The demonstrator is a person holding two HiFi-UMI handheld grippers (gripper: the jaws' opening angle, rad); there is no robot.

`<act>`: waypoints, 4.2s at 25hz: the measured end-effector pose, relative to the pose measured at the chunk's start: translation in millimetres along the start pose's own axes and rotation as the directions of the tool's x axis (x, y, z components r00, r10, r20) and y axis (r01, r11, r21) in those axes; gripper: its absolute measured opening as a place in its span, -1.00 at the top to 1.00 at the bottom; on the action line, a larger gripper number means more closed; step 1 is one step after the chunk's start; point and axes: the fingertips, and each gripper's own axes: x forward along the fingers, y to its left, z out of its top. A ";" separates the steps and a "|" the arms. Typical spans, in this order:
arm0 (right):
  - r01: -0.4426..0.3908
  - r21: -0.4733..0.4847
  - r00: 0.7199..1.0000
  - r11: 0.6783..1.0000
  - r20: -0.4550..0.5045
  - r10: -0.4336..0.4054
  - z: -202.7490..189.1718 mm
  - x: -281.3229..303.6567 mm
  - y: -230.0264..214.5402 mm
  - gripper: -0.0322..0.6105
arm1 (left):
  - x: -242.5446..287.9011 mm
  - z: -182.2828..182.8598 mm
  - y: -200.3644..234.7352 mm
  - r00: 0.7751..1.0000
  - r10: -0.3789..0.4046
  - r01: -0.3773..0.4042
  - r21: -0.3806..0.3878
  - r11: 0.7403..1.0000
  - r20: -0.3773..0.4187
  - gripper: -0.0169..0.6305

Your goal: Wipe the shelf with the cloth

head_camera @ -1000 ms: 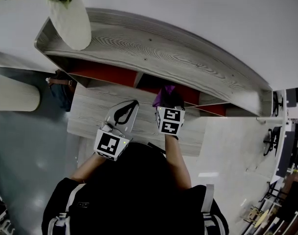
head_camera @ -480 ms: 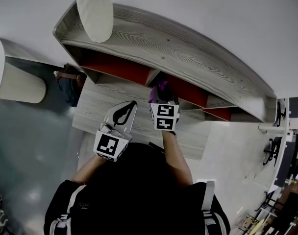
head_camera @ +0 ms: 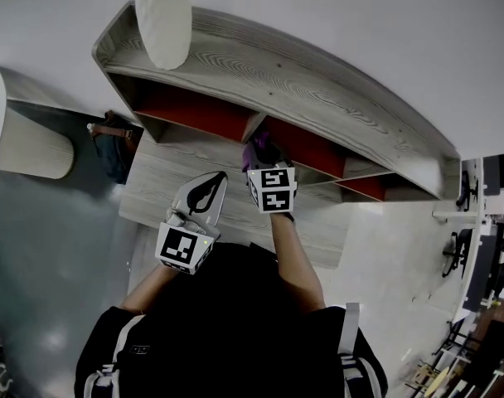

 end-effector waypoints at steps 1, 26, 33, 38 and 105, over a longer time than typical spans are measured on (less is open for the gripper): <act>-0.005 0.011 1.000 1.000 0.009 0.005 0.6 -1.4 -0.2 0.75 | 0.8 1.1 -1.8 1.000 -0.006 0.006 0.000 1.000 0.004 0.94; 0.589 0.212 0.801 0.780 -0.026 -0.598 -48.4 -137.3 -184.2 0.75 | 59.7 7.8 -80.4 0.961 -0.278 0.277 0.034 0.960 0.002 0.94; 0.590 0.163 0.807 0.790 -0.096 -0.583 -64.7 -115.4 -192.4 0.74 | 71.7 9.2 -81.6 0.955 -0.296 0.295 0.039 0.955 0.000 0.94; 0.594 0.083 0.800 0.800 -0.160 -0.577 -67.2 -102.1 -194.3 0.74 | 80.2 8.0 -75.9 0.956 -0.293 0.293 0.035 0.956 -0.004 0.94; -0.163 -0.296 0.979 0.941 -0.169 0.116 14.0 33.2 -21.5 0.75 | -9.4 -2.0 -16.3 1.000 -0.002 0.002 -0.006 1.000 0.011 0.94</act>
